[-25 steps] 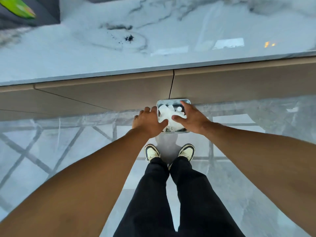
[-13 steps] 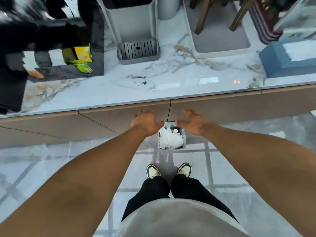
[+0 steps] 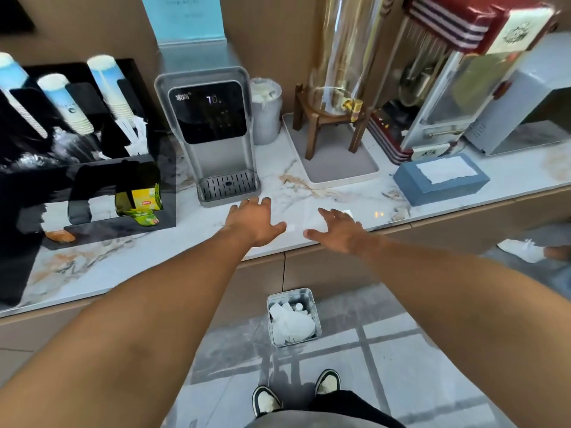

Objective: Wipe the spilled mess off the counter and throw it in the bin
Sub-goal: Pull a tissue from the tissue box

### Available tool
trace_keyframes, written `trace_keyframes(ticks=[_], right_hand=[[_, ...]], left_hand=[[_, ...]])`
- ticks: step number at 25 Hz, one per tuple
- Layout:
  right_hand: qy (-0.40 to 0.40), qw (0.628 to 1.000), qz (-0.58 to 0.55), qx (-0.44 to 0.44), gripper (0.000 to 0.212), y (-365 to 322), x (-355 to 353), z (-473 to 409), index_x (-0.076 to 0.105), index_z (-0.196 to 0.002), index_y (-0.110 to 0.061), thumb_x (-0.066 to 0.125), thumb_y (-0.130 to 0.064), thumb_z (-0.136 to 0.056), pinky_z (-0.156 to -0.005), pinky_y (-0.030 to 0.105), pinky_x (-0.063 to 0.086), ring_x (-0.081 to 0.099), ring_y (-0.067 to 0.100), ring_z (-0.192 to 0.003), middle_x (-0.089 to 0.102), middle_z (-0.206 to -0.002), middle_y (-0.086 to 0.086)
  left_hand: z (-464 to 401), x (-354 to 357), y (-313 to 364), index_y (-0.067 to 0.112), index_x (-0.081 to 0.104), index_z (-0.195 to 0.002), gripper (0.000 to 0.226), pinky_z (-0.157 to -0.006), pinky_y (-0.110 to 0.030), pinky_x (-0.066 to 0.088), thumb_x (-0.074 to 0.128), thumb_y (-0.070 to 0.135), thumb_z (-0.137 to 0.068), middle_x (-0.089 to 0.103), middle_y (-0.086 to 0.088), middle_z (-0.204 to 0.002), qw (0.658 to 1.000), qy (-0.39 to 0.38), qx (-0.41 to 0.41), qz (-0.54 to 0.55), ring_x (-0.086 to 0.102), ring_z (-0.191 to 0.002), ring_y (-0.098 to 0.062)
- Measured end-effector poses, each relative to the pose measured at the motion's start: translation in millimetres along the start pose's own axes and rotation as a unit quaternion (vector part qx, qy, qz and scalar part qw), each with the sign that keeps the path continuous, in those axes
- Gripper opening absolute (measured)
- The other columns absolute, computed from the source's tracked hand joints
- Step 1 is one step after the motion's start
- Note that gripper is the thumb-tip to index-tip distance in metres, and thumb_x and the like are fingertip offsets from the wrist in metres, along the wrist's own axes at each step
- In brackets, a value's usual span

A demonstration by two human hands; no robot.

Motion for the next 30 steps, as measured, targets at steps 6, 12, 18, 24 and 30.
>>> trace_keyframes(ticks=[6,12,18,24,30], right_hand=[[0.07,0.997,-0.001,0.03,0.09,23,-53,15,0.009,-0.156,-0.034,0.035,-0.08,-0.083,-0.121,0.056,0.007,0.005,0.028,-0.152,0.006,-0.166,0.002],[0.111,0.992,-0.012,0.063,0.092,75,-83,20,0.012,-0.155,-0.034,0.033,-0.083,-0.079,-0.12,0.058,0.011,0.009,0.031,-0.151,0.01,-0.166,0.004],[0.135,0.989,-0.022,0.053,0.088,148,-107,-4,0.017,-0.154,-0.03,0.037,-0.077,-0.083,-0.12,0.055,0.015,0.017,0.03,-0.149,0.019,-0.163,0.005],[0.161,0.987,-0.009,0.022,0.074,258,-157,-59,0.026,-0.152,-0.021,0.043,-0.061,-0.091,-0.116,0.05,0.027,0.031,0.033,-0.14,0.031,-0.154,0.012],[0.174,0.984,0.021,0.025,0.045,354,-195,-126,0.042,-0.14,-0.014,0.046,-0.031,-0.099,-0.103,0.047,0.043,0.041,0.034,-0.128,0.042,-0.14,0.014]], left_hand=[[-24,-48,40,0.016,0.037,-0.146,0.076,-0.108,-0.049,0.038,0.046,0.064,-0.088,0.048,-0.013,-0.142,0.992,0.063,0.095,-0.05,0.046,-0.129,-0.033],[-40,-72,100,0.017,0.04,-0.144,0.073,-0.106,-0.048,0.039,0.048,0.064,-0.089,0.049,-0.012,-0.141,0.986,0.087,0.129,-0.064,0.047,-0.128,-0.033],[-68,-61,169,0.018,0.039,-0.144,0.073,-0.109,-0.049,0.039,0.049,0.064,-0.089,0.048,-0.011,-0.143,0.986,0.075,0.132,-0.069,0.046,-0.131,-0.033],[-138,-39,277,0.017,0.037,-0.146,0.072,-0.11,-0.049,0.035,0.049,0.06,-0.09,0.044,-0.012,-0.148,0.992,0.048,0.097,-0.061,0.043,-0.134,-0.034],[-204,-4,382,0.015,0.048,-0.138,0.053,-0.101,-0.045,0.042,0.051,0.046,-0.094,0.053,-0.012,-0.135,0.998,0.018,0.064,-0.008,0.05,-0.123,-0.034]])
Point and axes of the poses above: each hand's wrist, its own z-axis away from the middle knuckle, its own x-axis out of the palm, y = z × x, the point moved 1 cm from there along -z, towards the middle knuckle
